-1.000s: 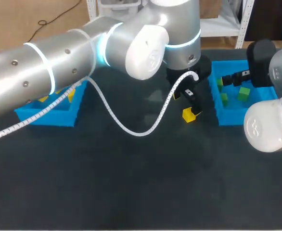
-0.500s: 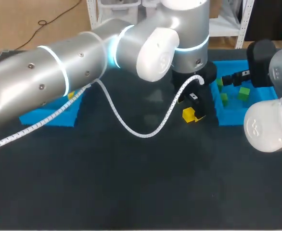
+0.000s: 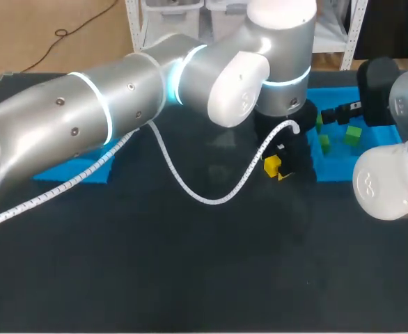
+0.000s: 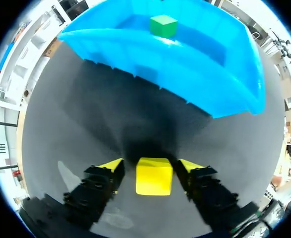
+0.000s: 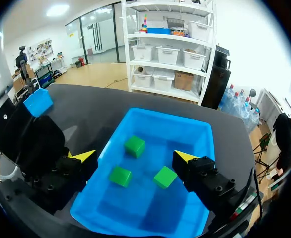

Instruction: Put the green cubes in the right bin and the yellow cubes in the left bin.

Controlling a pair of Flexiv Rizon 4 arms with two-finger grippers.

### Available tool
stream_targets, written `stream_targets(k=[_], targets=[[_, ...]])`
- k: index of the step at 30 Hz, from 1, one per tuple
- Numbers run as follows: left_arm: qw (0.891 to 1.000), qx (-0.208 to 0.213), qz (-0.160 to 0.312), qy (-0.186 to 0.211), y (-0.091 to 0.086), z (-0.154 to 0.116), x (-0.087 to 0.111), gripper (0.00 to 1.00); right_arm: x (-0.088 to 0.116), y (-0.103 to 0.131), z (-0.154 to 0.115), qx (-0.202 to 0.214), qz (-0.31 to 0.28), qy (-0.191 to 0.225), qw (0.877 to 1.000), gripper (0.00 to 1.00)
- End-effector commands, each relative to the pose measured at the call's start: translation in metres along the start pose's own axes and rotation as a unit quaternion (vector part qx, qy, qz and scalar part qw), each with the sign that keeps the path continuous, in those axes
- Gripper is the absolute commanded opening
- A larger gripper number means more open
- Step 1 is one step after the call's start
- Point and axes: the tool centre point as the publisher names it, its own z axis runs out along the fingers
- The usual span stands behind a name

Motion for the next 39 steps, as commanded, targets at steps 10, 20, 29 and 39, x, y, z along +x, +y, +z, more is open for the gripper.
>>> stream_targets(k=[10,20,29,39], targets=[[0.992,-0.054,-0.083,-0.073,0.066,-0.057,0.014,0.00,0.000,0.000,-0.001,0.000,0.000,0.000,1.000,1.00],[0.954,-0.135,-0.239,-0.121,0.186,-0.142,0.104,0.00,0.000,0.000,-0.001,0.000,0.000,0.000,1.000,1.00],[0.907,-0.153,-0.377,-0.105,0.258,-0.162,0.211,0.00,0.000,0.000,-0.001,0.000,0.000,0.000,1.000,1.00],[0.864,-0.120,-0.485,-0.052,0.280,-0.113,0.313,0.00,0.000,0.000,-0.001,0.000,0.000,0.000,1.000,1.00]])
